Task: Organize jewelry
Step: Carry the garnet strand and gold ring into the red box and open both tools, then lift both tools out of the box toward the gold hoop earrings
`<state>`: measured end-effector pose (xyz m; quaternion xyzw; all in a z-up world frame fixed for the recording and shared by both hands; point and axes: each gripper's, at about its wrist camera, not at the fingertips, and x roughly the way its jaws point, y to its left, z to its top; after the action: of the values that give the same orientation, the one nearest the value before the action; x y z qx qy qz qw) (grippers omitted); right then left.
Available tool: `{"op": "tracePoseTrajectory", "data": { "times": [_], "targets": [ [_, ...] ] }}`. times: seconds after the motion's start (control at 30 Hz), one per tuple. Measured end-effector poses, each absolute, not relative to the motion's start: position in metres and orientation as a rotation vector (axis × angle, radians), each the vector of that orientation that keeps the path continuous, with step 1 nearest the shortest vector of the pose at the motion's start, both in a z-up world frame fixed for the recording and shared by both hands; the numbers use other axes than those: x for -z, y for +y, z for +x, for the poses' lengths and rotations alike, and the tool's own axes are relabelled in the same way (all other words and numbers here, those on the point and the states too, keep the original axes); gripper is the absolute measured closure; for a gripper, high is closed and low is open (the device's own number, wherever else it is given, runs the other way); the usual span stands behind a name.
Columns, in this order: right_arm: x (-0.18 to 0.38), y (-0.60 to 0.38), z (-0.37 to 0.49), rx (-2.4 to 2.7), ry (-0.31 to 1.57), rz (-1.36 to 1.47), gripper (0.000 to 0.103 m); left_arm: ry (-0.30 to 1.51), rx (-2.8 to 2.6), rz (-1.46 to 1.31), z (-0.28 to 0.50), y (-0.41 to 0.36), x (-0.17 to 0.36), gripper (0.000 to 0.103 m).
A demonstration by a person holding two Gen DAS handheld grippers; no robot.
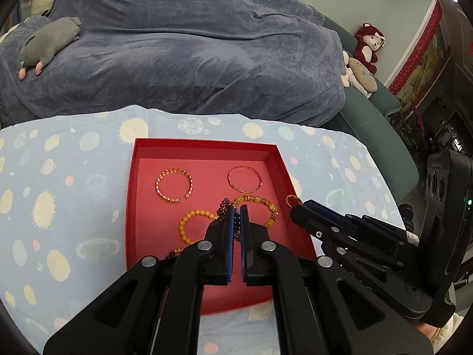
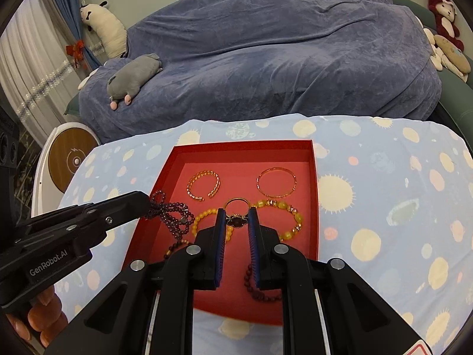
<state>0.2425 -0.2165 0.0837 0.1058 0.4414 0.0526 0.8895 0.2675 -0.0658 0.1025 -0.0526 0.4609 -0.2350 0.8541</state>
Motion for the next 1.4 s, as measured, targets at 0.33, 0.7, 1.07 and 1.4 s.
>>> {"op": "tracePoseTrajectory", "data": {
  "times": [0.33, 0.7, 1.07, 1.4],
  "targets": [
    [-0.033, -0.206, 0.304, -0.119, 0.994, 0.228, 0.089, 1.046, 0.465, -0.105, 0.323, -0.068, -0.046, 0.1],
    [-0.007, -0.192, 0.324, -0.121, 1.044, 0.18, 0.089, 1.083, 0.401, -0.083, 0.337, -0.061, -0.017, 0.099],
    [-0.024, -0.19, 0.308, -0.086, 0.996, 0.145, 0.068, 1.034, 0.362, -0.073, 0.322, -0.051, -0.027, 0.084],
    [-0.053, -0.191, 0.273, -0.083, 0.962, 0.145, 0.067, 0.985, 0.357, -0.058, 0.292, -0.049, -0.058, 0.07]
  ]
}}
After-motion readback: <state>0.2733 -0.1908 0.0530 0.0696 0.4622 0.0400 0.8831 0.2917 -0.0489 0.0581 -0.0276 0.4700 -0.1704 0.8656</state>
